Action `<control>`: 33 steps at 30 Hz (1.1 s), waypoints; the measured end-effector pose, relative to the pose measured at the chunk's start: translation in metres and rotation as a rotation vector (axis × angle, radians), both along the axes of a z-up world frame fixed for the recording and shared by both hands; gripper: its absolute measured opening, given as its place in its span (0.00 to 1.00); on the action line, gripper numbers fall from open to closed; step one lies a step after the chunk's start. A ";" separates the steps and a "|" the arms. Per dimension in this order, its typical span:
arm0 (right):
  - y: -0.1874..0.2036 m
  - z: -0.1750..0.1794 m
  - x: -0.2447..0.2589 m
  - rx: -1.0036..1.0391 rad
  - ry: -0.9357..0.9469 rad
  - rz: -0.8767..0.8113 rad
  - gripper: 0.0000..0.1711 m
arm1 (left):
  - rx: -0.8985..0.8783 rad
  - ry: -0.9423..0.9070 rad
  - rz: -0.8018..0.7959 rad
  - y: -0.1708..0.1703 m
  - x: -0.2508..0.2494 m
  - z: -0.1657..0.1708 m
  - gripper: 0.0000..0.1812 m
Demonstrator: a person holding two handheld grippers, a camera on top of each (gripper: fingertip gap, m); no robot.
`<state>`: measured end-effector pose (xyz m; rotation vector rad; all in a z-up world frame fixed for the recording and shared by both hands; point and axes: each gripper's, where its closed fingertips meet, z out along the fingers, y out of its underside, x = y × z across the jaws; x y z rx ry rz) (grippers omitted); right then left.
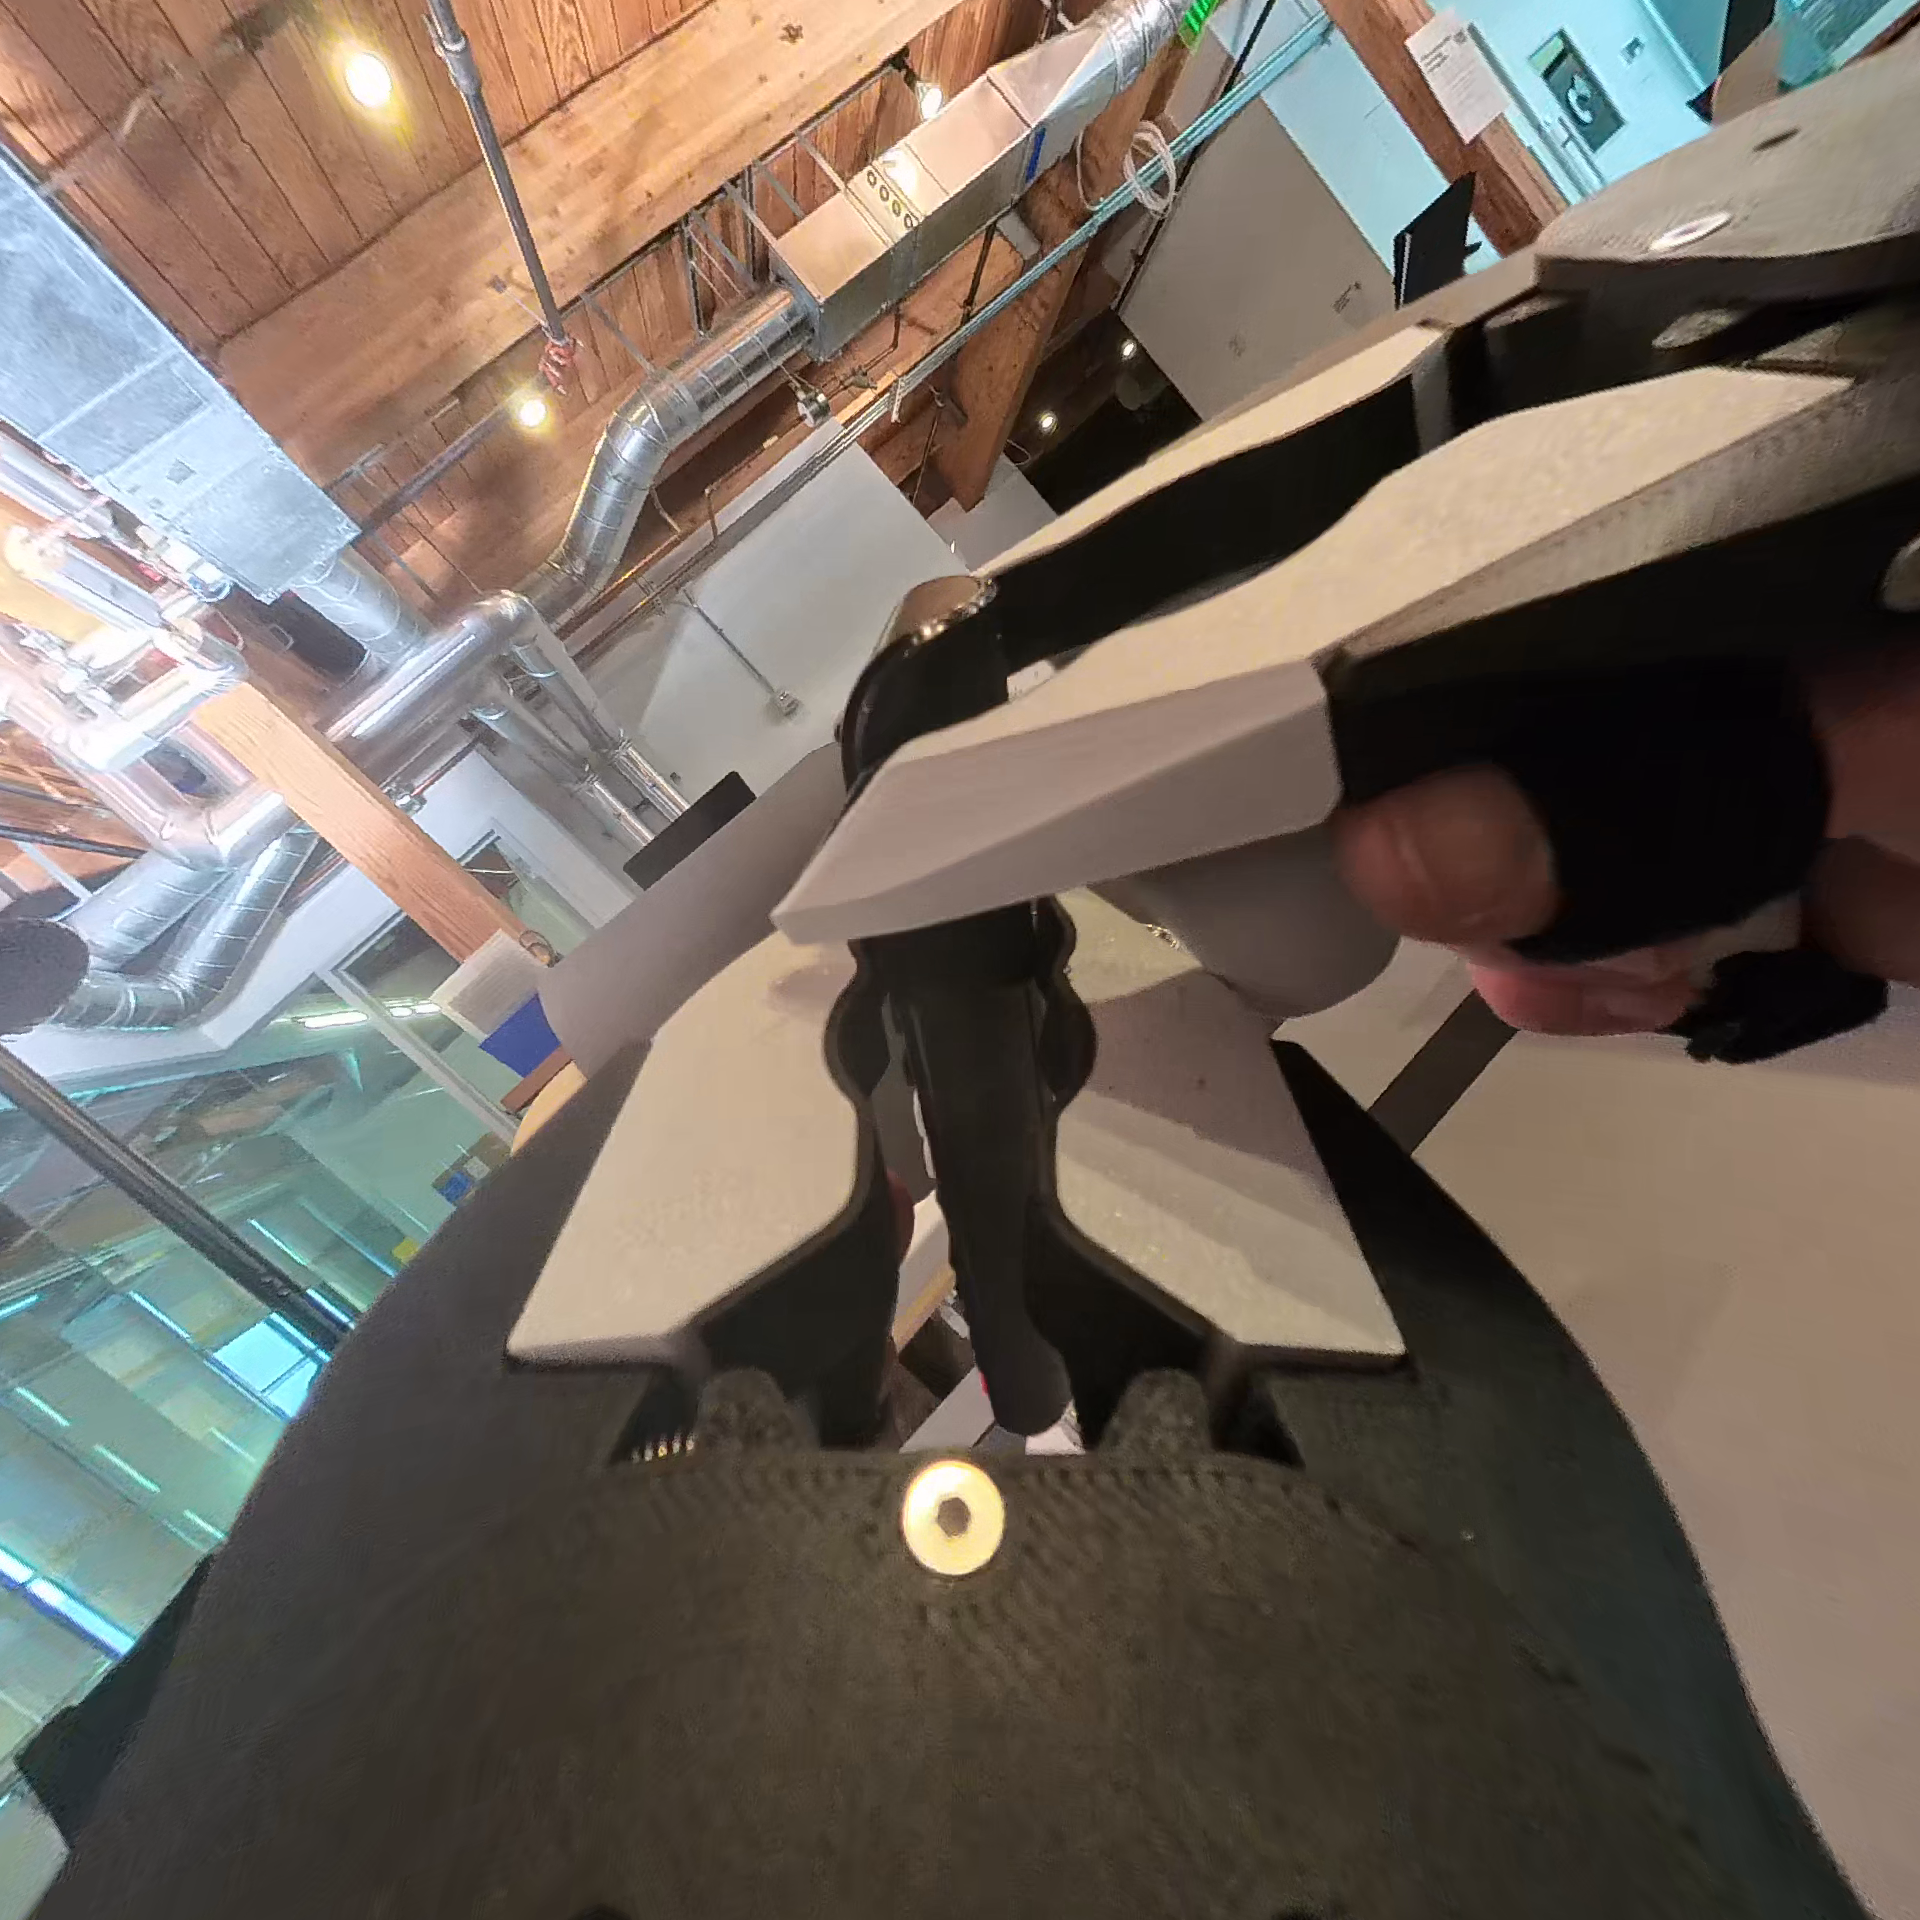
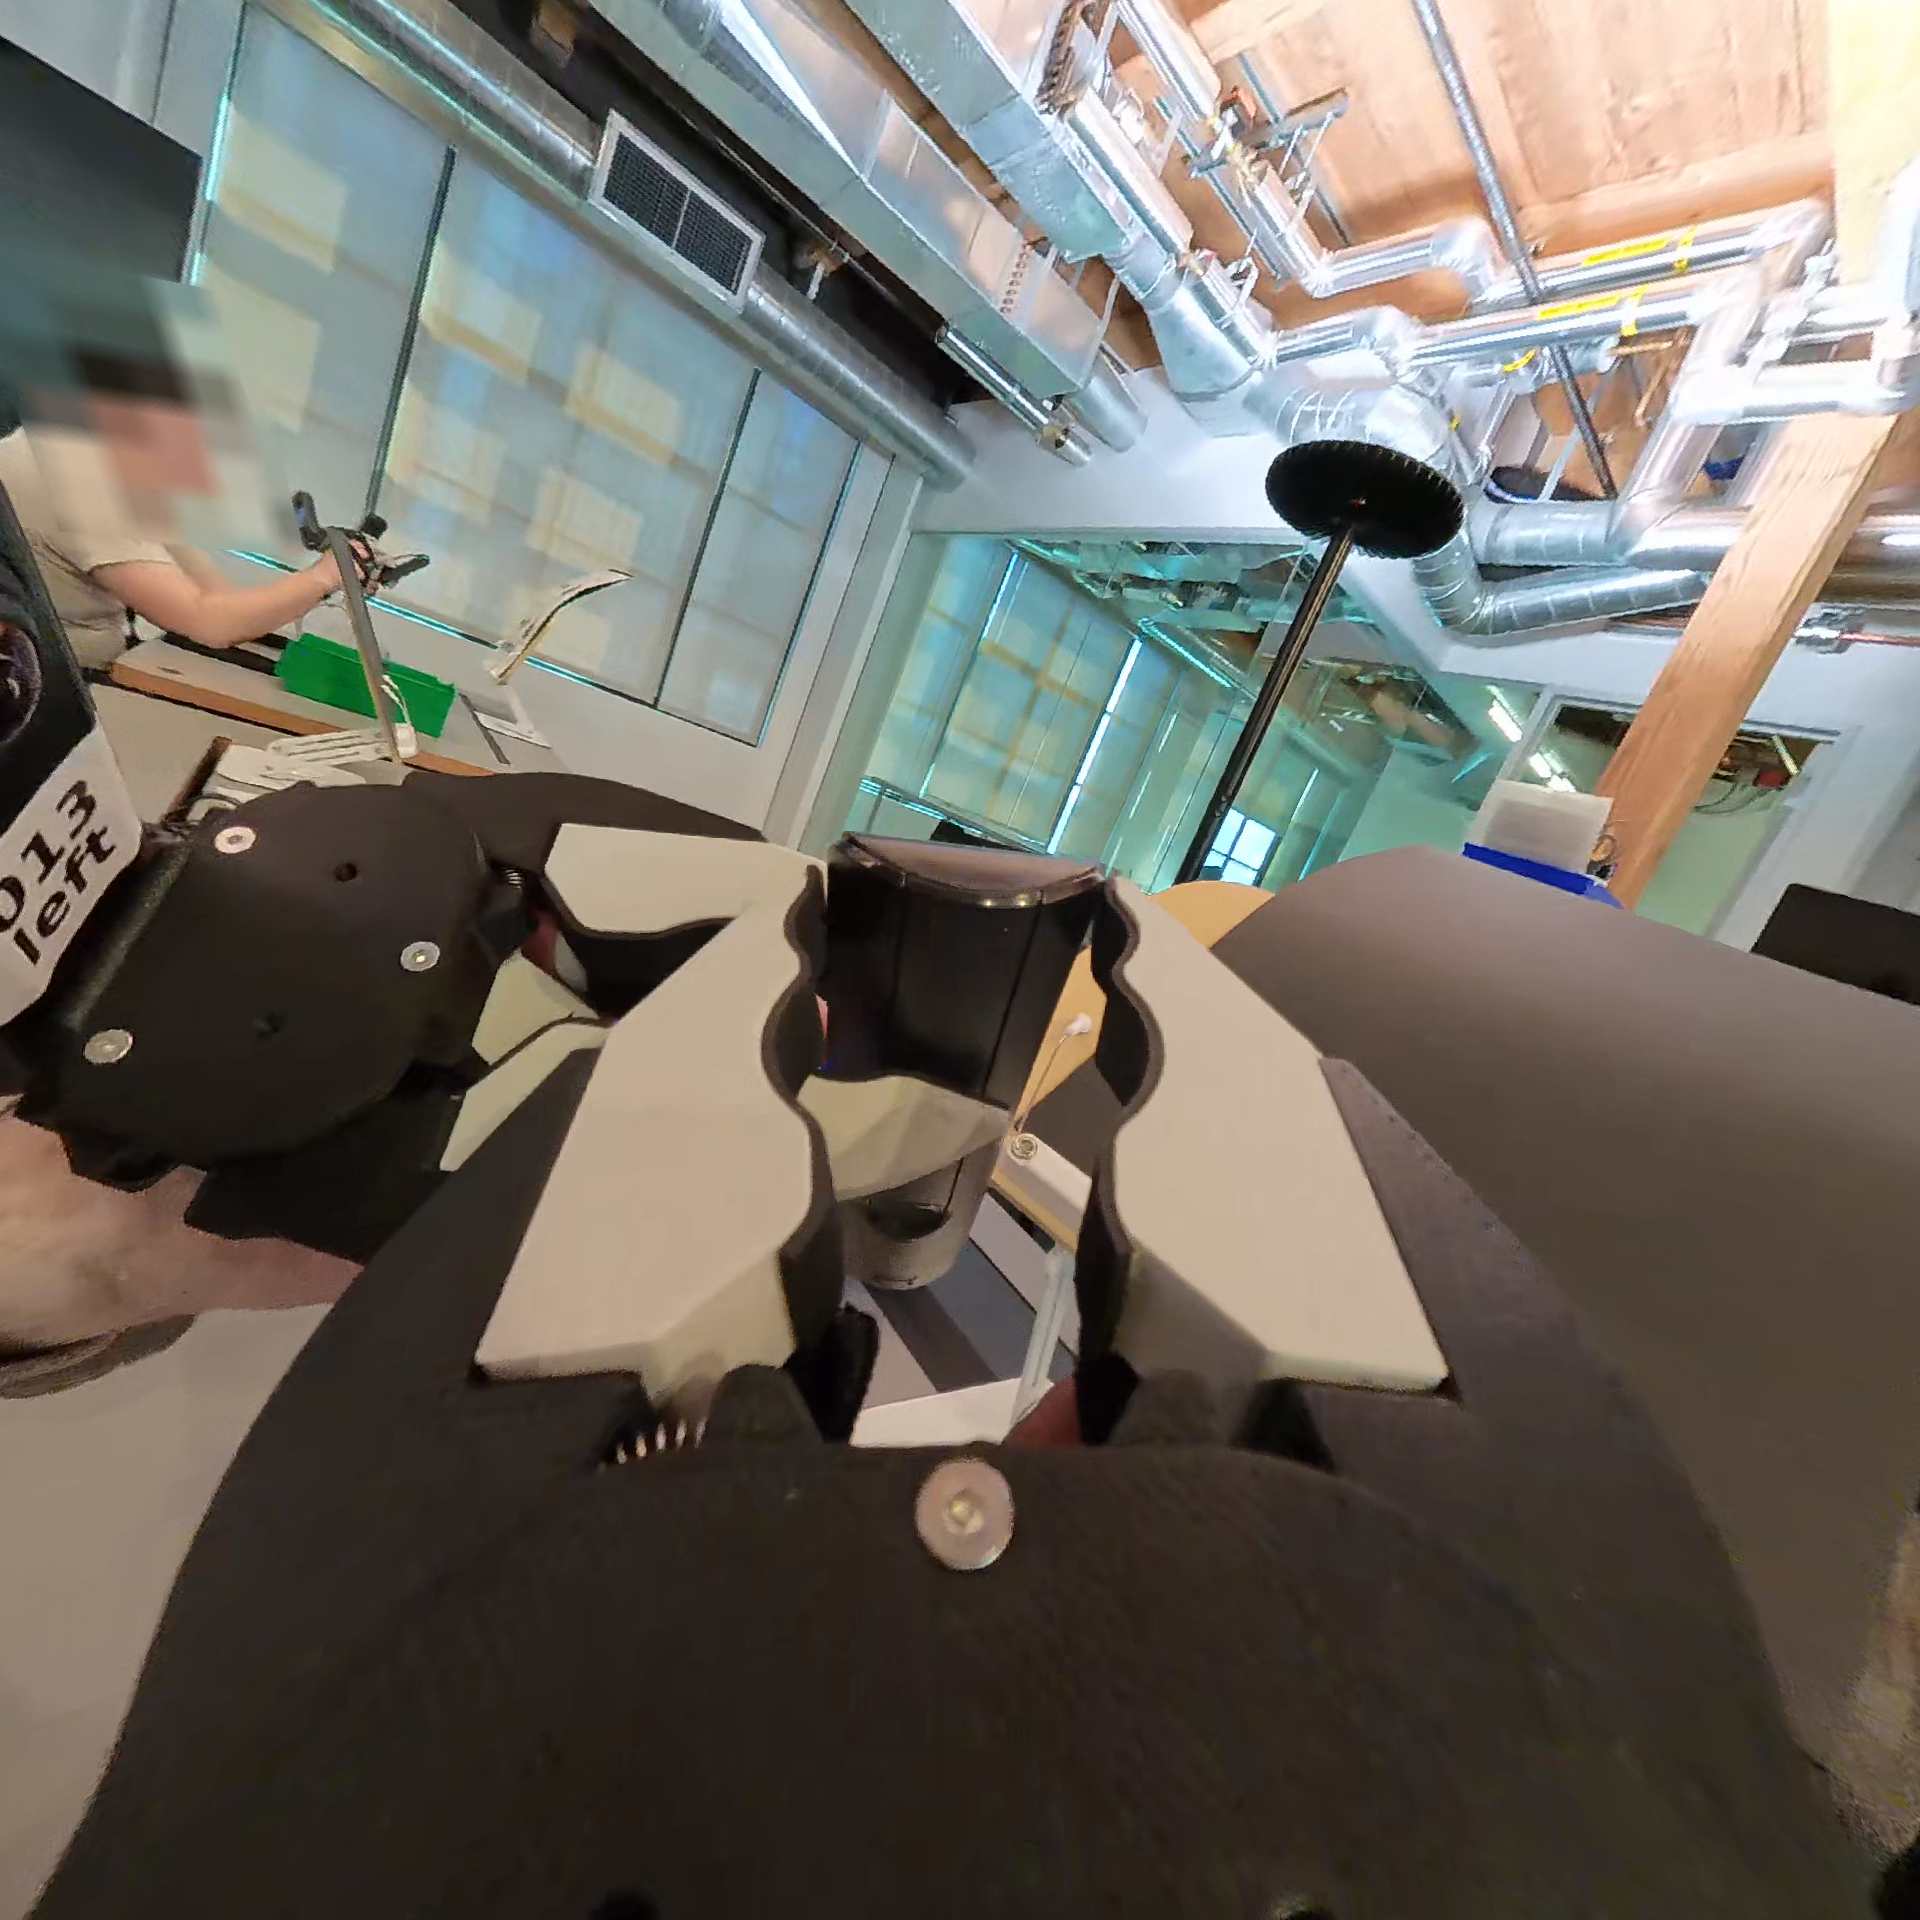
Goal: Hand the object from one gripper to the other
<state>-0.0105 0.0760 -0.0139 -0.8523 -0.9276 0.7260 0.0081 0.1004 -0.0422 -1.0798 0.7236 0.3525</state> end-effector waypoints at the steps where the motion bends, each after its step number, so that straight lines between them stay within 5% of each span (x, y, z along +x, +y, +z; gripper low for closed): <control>1: 0.000 0.000 0.000 -0.005 0.001 0.009 0.28 | -0.002 -0.004 -0.004 0.000 0.001 0.000 0.14; 21: -0.007 0.007 0.016 -0.112 0.079 0.242 0.27 | -0.030 0.008 -0.157 -0.011 0.013 0.006 0.20; 33: -0.042 -0.002 0.030 -0.069 -0.080 0.520 0.27 | -0.546 -0.010 -0.641 -0.037 0.025 -0.025 0.45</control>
